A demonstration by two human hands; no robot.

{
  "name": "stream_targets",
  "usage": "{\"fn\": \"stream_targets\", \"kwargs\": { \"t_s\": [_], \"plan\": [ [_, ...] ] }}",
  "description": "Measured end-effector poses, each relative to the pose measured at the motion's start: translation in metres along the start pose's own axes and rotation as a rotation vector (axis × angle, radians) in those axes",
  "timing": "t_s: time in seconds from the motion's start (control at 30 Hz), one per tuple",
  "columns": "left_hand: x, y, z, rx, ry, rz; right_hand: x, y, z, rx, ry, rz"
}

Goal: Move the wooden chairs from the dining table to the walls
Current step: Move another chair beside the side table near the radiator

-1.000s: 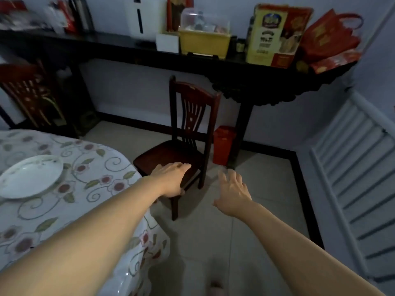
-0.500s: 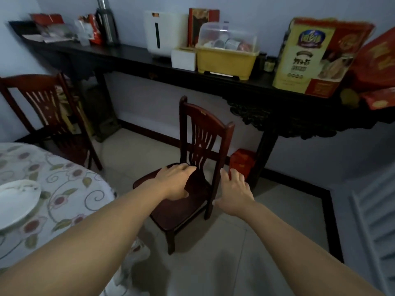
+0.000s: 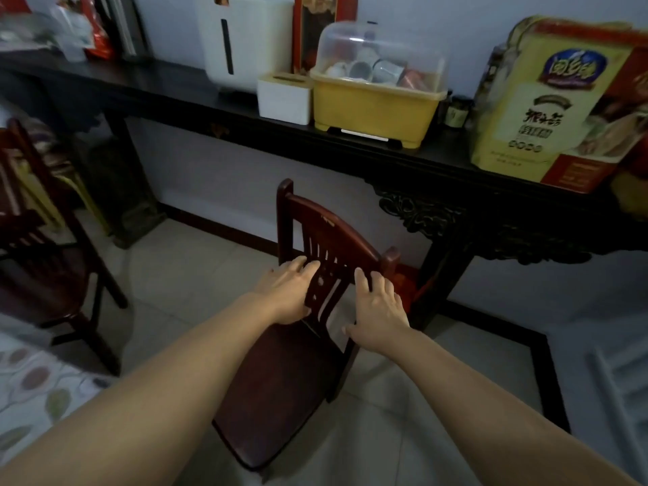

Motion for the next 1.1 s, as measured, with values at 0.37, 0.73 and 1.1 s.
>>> {"fn": "stream_targets", "kwargs": {
  "t_s": [0.37, 0.73, 1.1],
  "plan": [
    [-0.036, 0.016, -0.193, 0.133, 0.078, -0.109, -0.012, 0.036, -0.167, 0.135, 0.041, 0.012],
    [-0.031, 0.021, -0.272, 0.283, 0.249, -0.258, 0.008, 0.06, -0.213, 0.227, 0.001, 0.069],
    [-0.028, 0.059, -0.23, 0.508, 0.088, -0.347, 0.002, 0.066, -0.158, 0.262, -0.033, 0.02]
  ]
}}
Point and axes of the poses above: each hand's wrist, its own z-axis away from the middle knuckle, its own x-axis out of the palm, y = z × x, the point moved 6 cm from there along -z, towards the middle knuckle, and after that the axes turned 11 degrees about -x, right-handed, at the moved point
